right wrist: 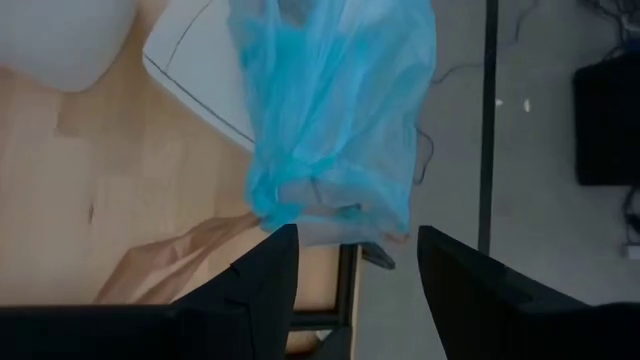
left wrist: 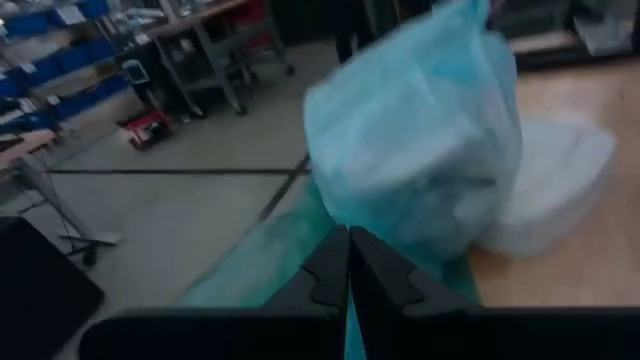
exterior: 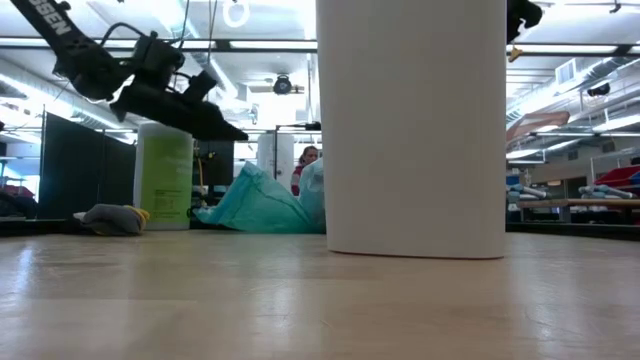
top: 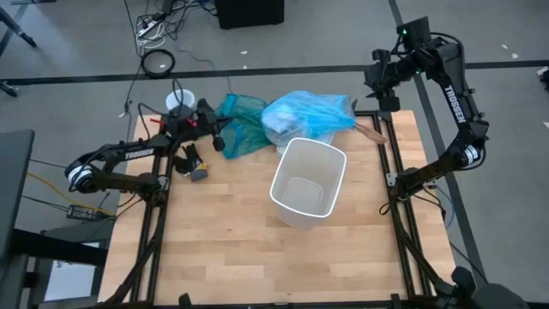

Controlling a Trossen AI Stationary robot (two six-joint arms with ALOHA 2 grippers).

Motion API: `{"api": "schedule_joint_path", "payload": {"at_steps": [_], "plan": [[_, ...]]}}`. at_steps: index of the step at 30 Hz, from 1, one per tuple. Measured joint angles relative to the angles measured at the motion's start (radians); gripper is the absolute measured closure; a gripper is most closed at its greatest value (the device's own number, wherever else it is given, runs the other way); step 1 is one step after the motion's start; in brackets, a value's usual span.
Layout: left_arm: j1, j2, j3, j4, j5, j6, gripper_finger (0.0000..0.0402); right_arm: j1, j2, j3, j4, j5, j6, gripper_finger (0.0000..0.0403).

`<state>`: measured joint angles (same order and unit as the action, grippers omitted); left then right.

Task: Place trash/remove bag and relplace
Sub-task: Insert the blue trash bag into the white trash bin

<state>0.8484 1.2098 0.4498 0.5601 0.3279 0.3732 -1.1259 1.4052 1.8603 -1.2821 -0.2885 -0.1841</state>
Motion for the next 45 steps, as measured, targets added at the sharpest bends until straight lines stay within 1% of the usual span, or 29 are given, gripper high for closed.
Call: {"api": "schedule_joint_path", "payload": {"at_steps": [3,8,13,17,20,24,25,29,31,33,38,40,42,45], "plan": [[-0.014,-0.001,-0.012,0.024,0.007,-0.062,0.0381,0.0,-0.001,0.0,0.008,-0.015,-0.001,0.0211],[-0.053,0.0,0.001,0.079,0.024,-0.168,0.0381,0.0,-0.006,0.0,0.015,-0.022,-0.019,0.0211],[-0.078,-0.001,0.001,0.199,0.024,-0.202,0.0381,0.0,-0.006,0.0,0.033,-0.03,-0.019,0.0211],[-0.091,0.0,0.001,0.236,0.025,-0.251,0.0381,0.0,-0.007,0.0,0.058,-0.053,-0.018,0.0211],[-0.103,0.0,0.001,0.23,0.024,-0.3,0.0381,0.0,-0.007,0.0,0.085,-0.085,-0.018,0.0211],[-0.117,0.0,0.001,0.253,0.025,-0.293,0.0381,0.0,-0.008,0.0,0.086,-0.128,-0.018,0.0211],[-0.117,0.0,0.004,0.233,0.029,-0.268,0.0381,0.0,-0.008,0.0,0.086,-0.133,-0.018,0.0211],[-0.102,0.0,0.042,0.013,0.084,-0.164,0.0375,0.0,-0.008,0.0,0.081,-0.188,-0.02,0.0211],[-0.097,0.002,0.065,-0.058,0.09,-0.11,0.0368,0.0,-0.008,0.0,0.081,-0.205,-0.034,0.0211],[-0.097,0.008,0.082,-0.088,0.089,-0.067,0.0357,0.0,-0.008,0.0,0.078,-0.215,-0.042,0.0211],[-0.096,0.008,0.1,-0.091,0.09,-0.063,0.0317,0.0,-0.008,0.0,0.073,-0.231,-0.054,0.0211],[-0.096,0.008,0.1,-0.132,0.089,-0.064,0.0298,0.0,-0.008,0.0,0.067,-0.233,-0.055,0.0211],[-0.096,0.008,0.1,-0.208,0.072,-0.063,0.0279,0.0,-0.008,0.0,0.059,-0.239,-0.06,0.0211],[-0.096,0.008,0.099,-0.323,-0.037,-0.065,0.0257,0.0,-0.008,0.0,0.05,-0.239,-0.062,0.0211]]}}
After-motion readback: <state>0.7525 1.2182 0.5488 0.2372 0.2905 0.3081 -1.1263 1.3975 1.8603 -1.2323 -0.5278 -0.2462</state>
